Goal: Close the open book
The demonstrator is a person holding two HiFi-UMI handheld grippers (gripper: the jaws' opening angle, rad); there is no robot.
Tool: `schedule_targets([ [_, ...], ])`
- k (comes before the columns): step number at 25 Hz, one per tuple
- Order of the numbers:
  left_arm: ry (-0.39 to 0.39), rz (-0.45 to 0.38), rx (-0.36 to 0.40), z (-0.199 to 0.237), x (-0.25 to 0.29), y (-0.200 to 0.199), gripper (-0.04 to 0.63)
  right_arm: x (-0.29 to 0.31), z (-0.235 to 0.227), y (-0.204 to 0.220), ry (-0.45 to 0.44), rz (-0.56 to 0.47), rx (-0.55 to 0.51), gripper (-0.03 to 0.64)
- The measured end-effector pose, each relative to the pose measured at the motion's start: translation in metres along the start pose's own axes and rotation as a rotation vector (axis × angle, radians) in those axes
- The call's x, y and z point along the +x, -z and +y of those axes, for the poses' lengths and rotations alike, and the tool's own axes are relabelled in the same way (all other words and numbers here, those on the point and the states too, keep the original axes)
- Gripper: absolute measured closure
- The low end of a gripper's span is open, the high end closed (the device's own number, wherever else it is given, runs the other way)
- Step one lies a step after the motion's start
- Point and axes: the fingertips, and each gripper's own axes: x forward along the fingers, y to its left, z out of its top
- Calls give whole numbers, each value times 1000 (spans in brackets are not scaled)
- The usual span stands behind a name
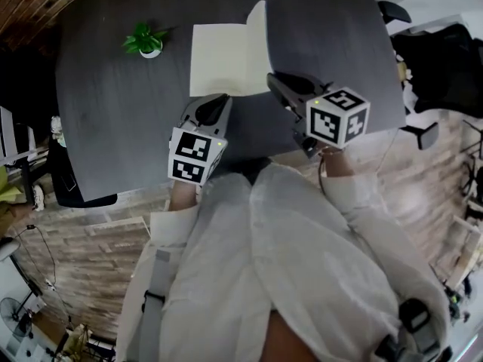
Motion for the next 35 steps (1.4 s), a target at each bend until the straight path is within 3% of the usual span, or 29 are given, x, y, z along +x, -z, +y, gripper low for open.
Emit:
schedule_targets([
  [11,-119,-57,-138,42,-40,1,581,31,29,-7,-69,34,-50,591],
  [16,-125,-71,-191,51,-48,8,580,48,41,-6,-84,52,-52,591],
  [35,-145,-81,-282,95,-54,14,580,109,66,12,-95,177,-78,588],
])
